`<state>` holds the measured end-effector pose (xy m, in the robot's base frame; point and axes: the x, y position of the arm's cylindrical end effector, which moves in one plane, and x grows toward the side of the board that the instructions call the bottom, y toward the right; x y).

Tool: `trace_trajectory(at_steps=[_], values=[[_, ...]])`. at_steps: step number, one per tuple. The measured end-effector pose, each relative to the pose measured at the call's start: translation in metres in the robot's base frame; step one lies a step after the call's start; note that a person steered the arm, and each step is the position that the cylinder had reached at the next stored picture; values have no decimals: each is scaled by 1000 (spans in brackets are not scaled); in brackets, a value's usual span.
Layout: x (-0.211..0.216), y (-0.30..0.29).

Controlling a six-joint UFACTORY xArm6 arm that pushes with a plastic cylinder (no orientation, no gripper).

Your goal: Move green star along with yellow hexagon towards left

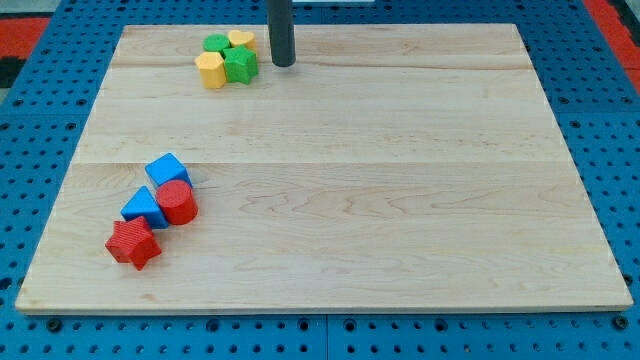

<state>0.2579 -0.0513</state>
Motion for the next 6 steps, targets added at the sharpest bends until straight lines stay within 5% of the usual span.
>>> trace_trajectory(at_steps=[6], values=[[0,-43]])
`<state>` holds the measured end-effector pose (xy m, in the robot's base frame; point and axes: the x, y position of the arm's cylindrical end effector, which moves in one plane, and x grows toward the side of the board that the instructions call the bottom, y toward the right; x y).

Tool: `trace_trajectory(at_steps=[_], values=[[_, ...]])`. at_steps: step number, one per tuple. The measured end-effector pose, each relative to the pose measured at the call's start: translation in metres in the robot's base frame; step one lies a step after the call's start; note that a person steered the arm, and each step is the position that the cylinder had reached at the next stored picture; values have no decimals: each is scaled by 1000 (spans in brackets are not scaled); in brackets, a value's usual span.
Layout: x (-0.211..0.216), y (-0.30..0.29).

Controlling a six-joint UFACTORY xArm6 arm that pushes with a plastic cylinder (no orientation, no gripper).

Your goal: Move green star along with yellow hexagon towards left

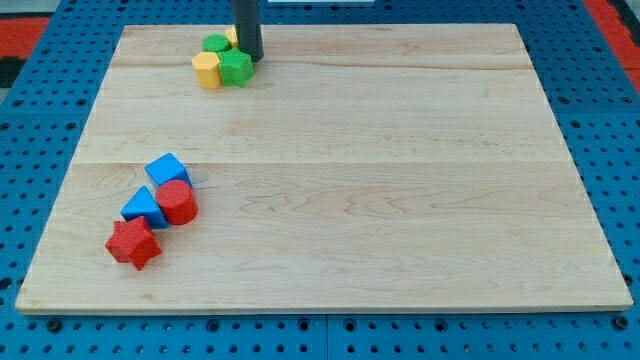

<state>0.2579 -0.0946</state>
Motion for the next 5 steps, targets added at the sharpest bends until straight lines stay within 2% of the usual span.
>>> trace_trajectory(at_steps=[3,5], values=[[48,-16],[79,-50]])
